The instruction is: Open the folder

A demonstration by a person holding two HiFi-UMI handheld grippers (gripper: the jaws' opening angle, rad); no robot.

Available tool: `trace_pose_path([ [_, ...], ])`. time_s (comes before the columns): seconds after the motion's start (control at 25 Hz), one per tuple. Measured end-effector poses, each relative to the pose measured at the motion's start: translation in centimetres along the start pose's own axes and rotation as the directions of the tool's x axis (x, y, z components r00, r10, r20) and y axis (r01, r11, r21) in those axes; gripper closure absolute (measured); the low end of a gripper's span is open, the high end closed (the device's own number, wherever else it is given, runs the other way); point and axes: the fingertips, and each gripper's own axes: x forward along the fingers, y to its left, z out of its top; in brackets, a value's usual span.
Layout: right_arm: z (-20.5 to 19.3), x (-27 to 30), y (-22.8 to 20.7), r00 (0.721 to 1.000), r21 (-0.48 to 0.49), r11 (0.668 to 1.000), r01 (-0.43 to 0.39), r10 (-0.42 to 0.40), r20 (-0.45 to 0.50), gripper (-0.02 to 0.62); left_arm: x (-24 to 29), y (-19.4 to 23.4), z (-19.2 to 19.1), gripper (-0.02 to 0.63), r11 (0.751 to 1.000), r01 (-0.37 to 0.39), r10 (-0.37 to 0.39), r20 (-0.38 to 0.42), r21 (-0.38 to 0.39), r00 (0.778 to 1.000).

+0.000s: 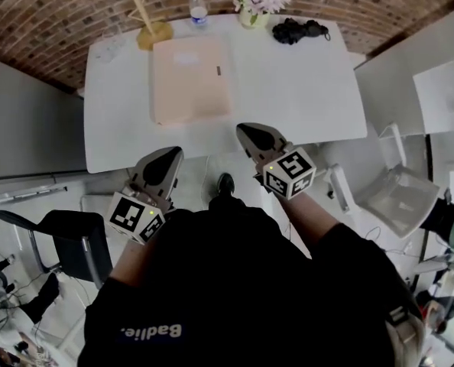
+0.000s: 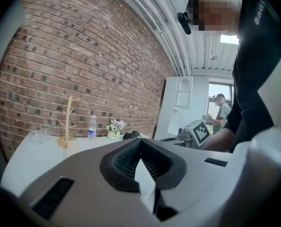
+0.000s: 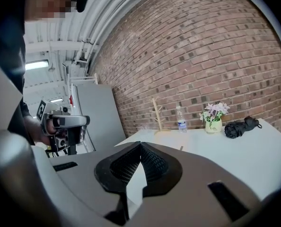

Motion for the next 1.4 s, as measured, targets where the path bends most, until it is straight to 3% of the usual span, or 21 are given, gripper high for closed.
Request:
trace_pose_path([
  [0.24,-1.4,2.6,-4.1,0.998,0.03,0.998,0.052,-0.051,-0.042,0.566,2.1,2.5,-1.3,0.603,0.998,-0.016,0.021,-0.065,0.067,0.998],
  [0.44,-2.8,4.8,-6.4,0.993,0.083,0.991,0.106,-0.1,-0.07,0.566,4.2,4.8,-3.9,0.603,0.994,0.014,0.001,-0.131,0.11,0.991],
  [0.76,-6.6,7.5,-8.8,0.981,0.176,0.969,0.174,-0.155,-0.116,0.566,8.4,8.0,-8.3,0.601,0.963,0.07,-0.004,-0.244,0.261,0.97],
  [1.08,-10.0,9.8,-11.0,0.974,0.212,0.96,0.182,-0.146,-0.174,0.566,12.1,7.9,-11.6,0.584,0.941,0.124,-0.017,-0.323,0.316,0.946],
  [1.2,-11.2,10.5,-11.5,0.971,0.236,0.955,0.18,-0.134,-0.198,0.566,13.0,7.9,-13.7,0.551,0.921,0.158,-0.017,-0.367,0.357,0.93],
  [1.4,-12.2,11.2,-12.0,0.968,0.264,0.947,0.185,-0.129,-0.216,0.566,14.0,8.8,-16.3,0.518,0.851,0.206,0.042,-0.455,0.482,0.89],
])
